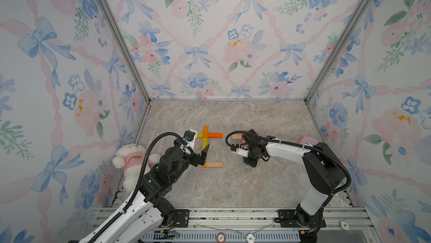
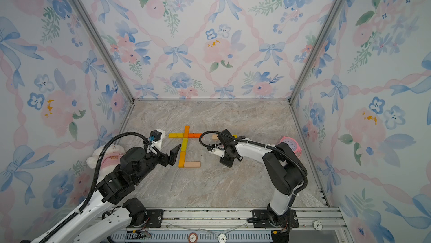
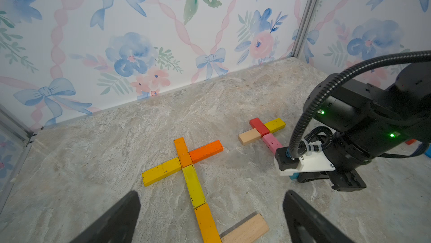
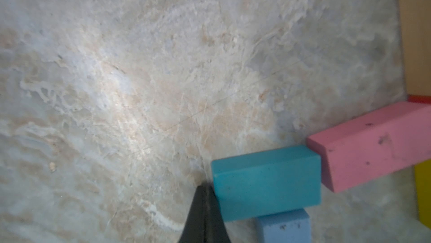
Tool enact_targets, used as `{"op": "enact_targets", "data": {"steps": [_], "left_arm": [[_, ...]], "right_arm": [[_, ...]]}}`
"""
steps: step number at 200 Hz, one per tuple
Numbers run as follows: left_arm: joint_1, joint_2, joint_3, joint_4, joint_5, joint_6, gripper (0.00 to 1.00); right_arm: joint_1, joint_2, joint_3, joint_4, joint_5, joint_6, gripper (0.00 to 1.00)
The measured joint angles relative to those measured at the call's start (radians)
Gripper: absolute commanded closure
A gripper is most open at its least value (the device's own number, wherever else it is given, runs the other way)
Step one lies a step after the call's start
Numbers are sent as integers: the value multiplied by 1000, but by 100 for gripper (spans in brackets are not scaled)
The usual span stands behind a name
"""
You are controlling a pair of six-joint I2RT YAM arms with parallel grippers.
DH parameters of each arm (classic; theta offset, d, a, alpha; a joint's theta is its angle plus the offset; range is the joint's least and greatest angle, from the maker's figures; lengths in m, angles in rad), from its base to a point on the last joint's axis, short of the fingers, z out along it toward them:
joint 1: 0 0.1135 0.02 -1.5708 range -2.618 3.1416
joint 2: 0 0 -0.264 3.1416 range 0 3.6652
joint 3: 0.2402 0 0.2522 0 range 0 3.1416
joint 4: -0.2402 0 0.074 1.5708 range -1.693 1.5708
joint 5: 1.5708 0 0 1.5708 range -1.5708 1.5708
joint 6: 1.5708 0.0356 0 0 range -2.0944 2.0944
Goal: Assemble the letter t with building blocks
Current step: Adjust the building block at the center of the board.
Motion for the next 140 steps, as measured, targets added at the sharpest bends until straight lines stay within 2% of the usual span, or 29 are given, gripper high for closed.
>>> {"op": "enact_targets", "data": {"steps": [131,140], "left_arm": [[0,0,0,0,0,0,2],[0,0,0,0,0,0,2]], "right_arm": [[-33,-6,-5,-2,6,1,100],[-32,-17,-11,-3,5,1,98]]}}
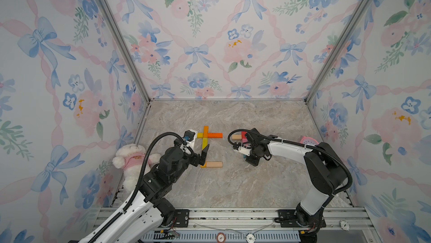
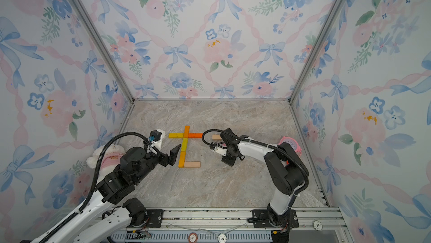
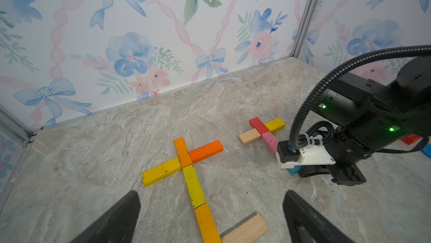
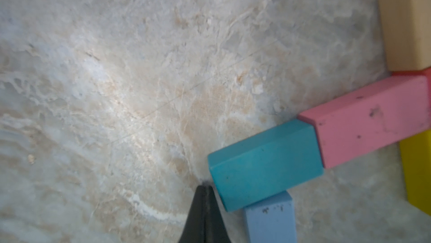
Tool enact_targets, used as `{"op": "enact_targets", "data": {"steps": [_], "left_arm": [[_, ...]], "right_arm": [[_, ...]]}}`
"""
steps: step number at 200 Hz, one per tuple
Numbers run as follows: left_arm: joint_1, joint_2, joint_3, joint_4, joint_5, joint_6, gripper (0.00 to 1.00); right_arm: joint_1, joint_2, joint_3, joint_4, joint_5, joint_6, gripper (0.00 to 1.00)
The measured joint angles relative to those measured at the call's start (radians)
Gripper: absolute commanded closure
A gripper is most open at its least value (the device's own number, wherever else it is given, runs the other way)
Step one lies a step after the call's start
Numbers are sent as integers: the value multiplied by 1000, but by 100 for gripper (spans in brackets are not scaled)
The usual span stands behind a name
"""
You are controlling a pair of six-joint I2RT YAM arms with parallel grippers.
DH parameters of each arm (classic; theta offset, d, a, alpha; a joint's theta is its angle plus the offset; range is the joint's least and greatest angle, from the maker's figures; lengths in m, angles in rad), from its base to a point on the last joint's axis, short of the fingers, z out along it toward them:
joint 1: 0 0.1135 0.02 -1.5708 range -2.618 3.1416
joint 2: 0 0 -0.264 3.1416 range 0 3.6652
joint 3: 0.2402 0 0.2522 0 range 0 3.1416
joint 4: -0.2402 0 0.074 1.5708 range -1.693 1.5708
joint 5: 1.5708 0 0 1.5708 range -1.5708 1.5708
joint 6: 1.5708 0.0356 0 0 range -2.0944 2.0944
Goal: Assemble the letter t with building blocks
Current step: Adjust the building block at the center of the board.
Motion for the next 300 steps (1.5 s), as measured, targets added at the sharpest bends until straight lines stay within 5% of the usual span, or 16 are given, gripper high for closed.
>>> {"op": "enact_targets", "data": {"steps": [74,132,300], "left_arm": [[0,0,0,0,1,0,2],[0,0,0,0,1,0,2],[0,0,0,0,0,7,2]], "right_arm": [[-37,-335,-64,-8,-21,0,60],[-189,-198,-29,-103,-61,-201,57],[-195,56,137,-182,-105,-369,60]]}}
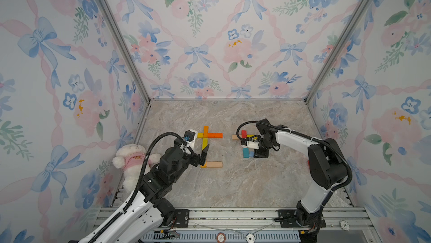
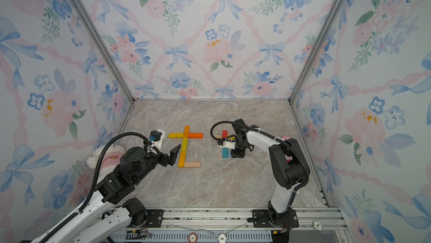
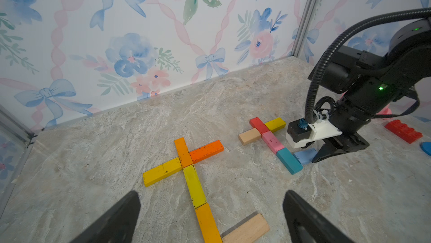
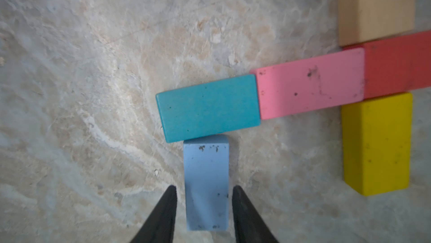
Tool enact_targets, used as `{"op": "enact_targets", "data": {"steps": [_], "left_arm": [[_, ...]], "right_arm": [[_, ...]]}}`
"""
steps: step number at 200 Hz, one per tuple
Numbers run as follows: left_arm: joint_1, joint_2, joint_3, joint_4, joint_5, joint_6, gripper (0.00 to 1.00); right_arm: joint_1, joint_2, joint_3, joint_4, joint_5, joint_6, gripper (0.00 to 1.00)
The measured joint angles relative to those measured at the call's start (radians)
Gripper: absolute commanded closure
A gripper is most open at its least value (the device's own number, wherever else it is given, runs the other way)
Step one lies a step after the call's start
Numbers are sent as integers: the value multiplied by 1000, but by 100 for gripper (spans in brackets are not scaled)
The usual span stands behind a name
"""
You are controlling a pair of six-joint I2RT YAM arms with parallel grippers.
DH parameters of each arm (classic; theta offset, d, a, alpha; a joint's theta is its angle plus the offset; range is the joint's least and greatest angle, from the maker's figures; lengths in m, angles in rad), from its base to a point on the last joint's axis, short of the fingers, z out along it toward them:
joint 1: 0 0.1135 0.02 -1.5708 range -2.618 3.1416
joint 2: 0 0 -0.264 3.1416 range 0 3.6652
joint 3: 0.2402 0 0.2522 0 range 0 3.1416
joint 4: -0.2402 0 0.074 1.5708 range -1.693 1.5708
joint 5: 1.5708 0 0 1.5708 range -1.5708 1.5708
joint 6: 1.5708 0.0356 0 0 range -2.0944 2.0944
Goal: Assemble the letter t with building blocks
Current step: Adjust the building block at the center of the board.
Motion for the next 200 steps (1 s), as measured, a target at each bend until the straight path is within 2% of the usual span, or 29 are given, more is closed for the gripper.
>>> {"op": "enact_targets", "data": {"steps": [121,171,200], "left_arm": [[0,0,-5,0,0,0,2],[0,0,-5,0,0,0,2],[0,0,-5,0,0,0,2]], "right_arm": [[2,56,37,-30,-3,-18,61],[8,61,39,-30,2,-42,72],[9,61,40,-30,10,-58,75]]}}
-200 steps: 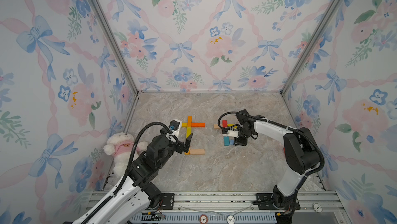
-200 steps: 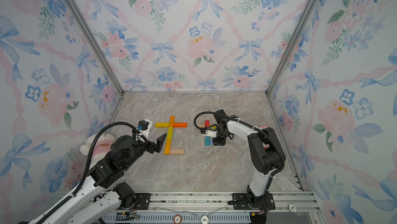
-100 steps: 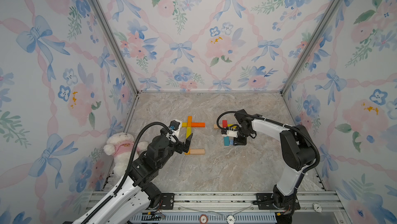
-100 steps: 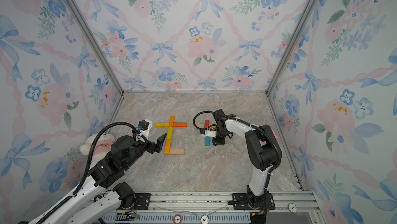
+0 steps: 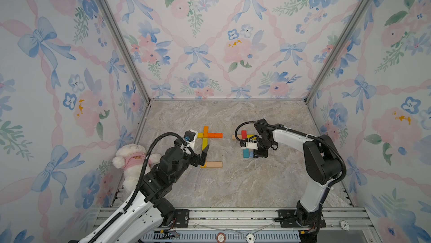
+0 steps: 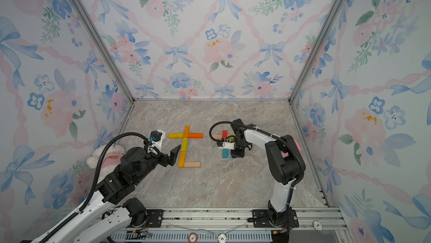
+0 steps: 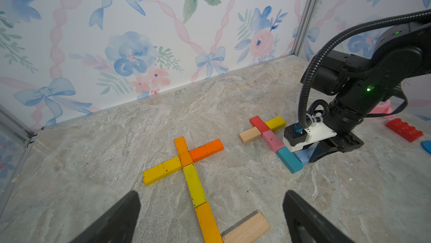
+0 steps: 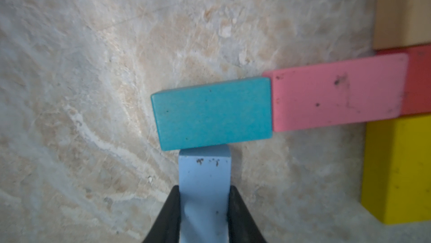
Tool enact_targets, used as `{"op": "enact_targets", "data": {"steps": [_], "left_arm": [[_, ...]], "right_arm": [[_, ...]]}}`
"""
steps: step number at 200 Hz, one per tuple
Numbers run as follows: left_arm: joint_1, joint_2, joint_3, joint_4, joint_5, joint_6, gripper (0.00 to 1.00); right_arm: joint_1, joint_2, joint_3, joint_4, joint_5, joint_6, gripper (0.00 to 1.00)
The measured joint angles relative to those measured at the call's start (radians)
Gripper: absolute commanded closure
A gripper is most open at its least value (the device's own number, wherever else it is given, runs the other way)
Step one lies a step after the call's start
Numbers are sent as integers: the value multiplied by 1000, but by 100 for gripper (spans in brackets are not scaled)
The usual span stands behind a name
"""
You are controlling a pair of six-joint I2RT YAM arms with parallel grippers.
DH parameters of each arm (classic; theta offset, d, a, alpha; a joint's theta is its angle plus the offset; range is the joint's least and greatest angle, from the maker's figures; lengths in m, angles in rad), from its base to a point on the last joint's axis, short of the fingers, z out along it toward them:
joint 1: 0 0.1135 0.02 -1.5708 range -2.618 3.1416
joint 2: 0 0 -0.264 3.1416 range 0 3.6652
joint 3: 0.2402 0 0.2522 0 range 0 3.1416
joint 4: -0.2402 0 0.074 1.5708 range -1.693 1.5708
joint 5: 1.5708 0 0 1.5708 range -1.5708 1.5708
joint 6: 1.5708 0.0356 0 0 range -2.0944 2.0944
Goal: Assemble the letter t with building blocks
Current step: Adjust the building block at the center of the board.
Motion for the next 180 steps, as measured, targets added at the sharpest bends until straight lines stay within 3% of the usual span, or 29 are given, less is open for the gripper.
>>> {"op": "enact_targets", "data": {"steps": [103,180], "left_arm": [[0,0,0,0,0,0,2],[0,0,-2,0,0,0,2]], "right_arm": [[6,0,0,0,10,-122,80],[11,11,17,-18,15,-159,78]]}}
